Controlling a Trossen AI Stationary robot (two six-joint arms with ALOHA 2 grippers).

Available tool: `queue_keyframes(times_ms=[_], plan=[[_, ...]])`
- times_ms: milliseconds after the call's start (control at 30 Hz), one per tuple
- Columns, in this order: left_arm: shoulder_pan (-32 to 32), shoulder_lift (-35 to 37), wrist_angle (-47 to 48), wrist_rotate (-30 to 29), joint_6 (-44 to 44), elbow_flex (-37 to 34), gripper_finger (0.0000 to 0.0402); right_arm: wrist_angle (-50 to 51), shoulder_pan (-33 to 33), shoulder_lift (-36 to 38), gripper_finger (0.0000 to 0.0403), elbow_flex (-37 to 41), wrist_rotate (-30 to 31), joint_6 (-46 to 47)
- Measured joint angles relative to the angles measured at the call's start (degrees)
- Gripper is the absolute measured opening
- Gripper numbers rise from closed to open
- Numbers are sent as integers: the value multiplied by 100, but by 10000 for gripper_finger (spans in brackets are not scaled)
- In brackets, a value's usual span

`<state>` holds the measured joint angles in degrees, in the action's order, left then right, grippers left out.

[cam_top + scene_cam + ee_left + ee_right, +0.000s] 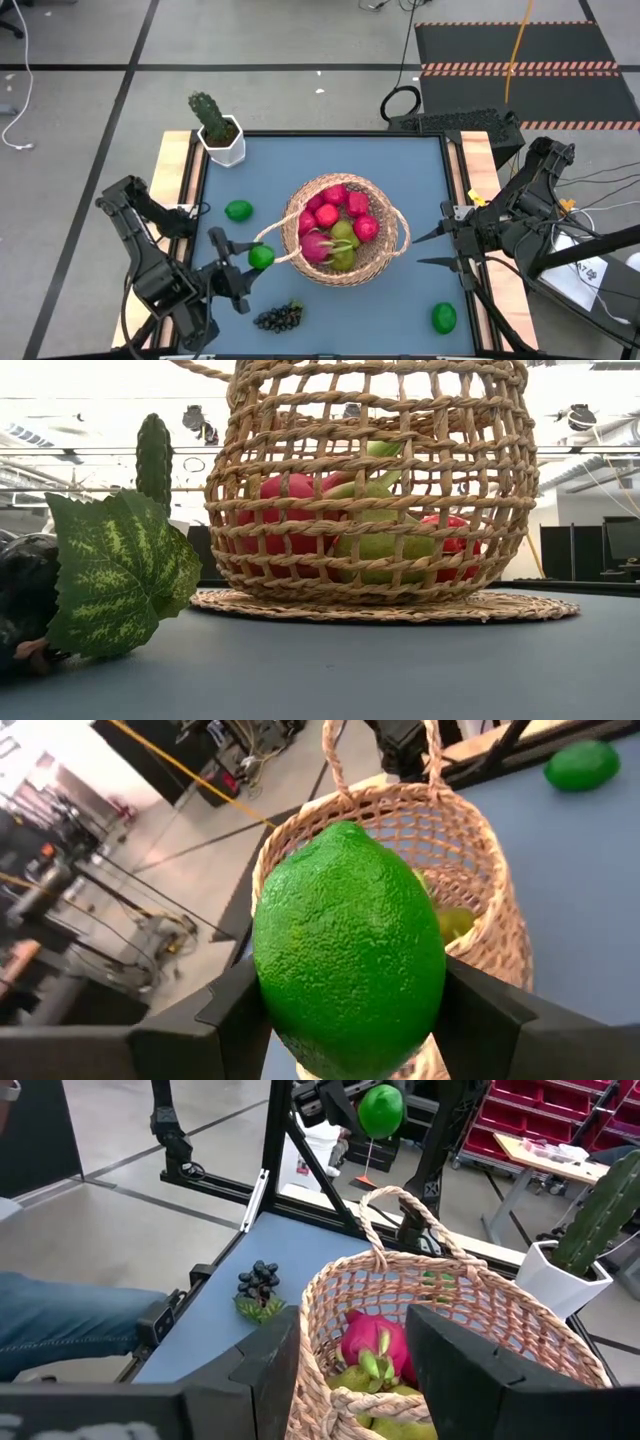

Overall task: Build produce basket
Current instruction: Put the middle dark green lime into the brown basket

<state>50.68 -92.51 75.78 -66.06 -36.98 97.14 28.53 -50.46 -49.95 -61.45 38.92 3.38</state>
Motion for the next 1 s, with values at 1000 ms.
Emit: queue_keyframes(times_ms=[1000], plan=[[-585,0,5,12,4713,0,230,-3,0,0,180,0,2,-63]])
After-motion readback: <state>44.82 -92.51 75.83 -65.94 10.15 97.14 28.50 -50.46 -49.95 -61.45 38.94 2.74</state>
